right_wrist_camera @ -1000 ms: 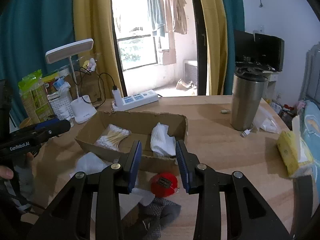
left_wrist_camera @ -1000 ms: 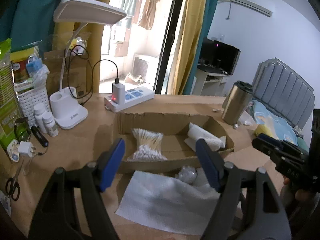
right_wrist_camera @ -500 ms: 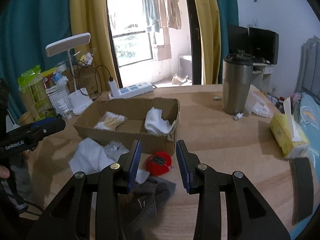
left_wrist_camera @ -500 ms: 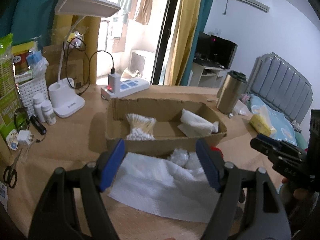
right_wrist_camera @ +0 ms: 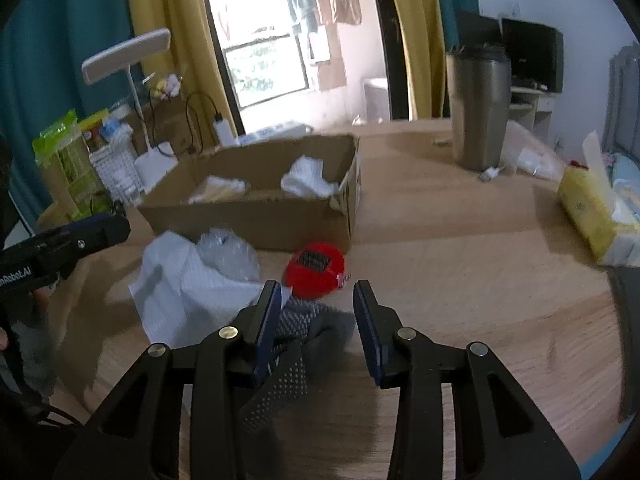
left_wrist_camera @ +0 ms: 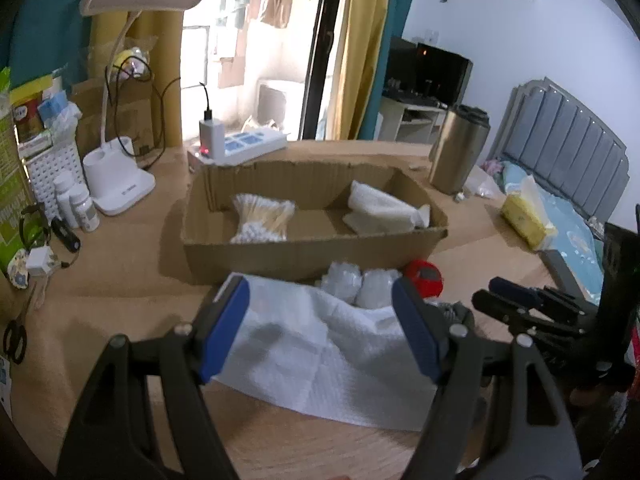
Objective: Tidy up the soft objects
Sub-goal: 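Grasp the gray dotted glove with the right gripper, then grasp the white wipe with the left gripper while right holds the glove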
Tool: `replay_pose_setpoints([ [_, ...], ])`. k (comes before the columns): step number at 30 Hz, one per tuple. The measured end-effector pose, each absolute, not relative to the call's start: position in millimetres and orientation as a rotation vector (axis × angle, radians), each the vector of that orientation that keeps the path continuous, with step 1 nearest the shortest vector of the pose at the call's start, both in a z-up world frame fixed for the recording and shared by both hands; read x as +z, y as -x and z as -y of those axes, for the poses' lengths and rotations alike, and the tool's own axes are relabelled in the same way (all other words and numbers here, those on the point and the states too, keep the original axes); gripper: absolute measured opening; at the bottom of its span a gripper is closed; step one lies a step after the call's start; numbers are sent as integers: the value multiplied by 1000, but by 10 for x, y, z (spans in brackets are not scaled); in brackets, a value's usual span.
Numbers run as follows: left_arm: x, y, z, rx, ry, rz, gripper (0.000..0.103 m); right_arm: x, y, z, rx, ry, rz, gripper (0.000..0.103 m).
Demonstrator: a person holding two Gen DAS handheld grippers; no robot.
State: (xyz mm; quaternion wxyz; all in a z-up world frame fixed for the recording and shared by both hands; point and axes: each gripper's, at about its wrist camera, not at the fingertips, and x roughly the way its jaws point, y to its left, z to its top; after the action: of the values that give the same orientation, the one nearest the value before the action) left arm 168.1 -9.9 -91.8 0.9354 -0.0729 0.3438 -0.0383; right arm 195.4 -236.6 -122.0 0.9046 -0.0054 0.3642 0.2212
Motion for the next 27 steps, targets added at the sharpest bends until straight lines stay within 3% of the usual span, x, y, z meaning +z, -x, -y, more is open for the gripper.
replay_pose_setpoints([
  [6,-1028,-1699,148,-71,136,-747,75,-1391,-2000,2355,482,-3,-806,49],
  [16,-1166,-1801,247,-66,119,-804,75,-1563,-2076,2297,524,21,-891,49],
  [21,-1291,-1887,290,-60,123,-840,75,-1534,-2041,2279,556,36,-870,26],
  [27,-1378,-1988,324,-61,134,-867,75,-1416,-2047,2442,554,3,-814,25],
])
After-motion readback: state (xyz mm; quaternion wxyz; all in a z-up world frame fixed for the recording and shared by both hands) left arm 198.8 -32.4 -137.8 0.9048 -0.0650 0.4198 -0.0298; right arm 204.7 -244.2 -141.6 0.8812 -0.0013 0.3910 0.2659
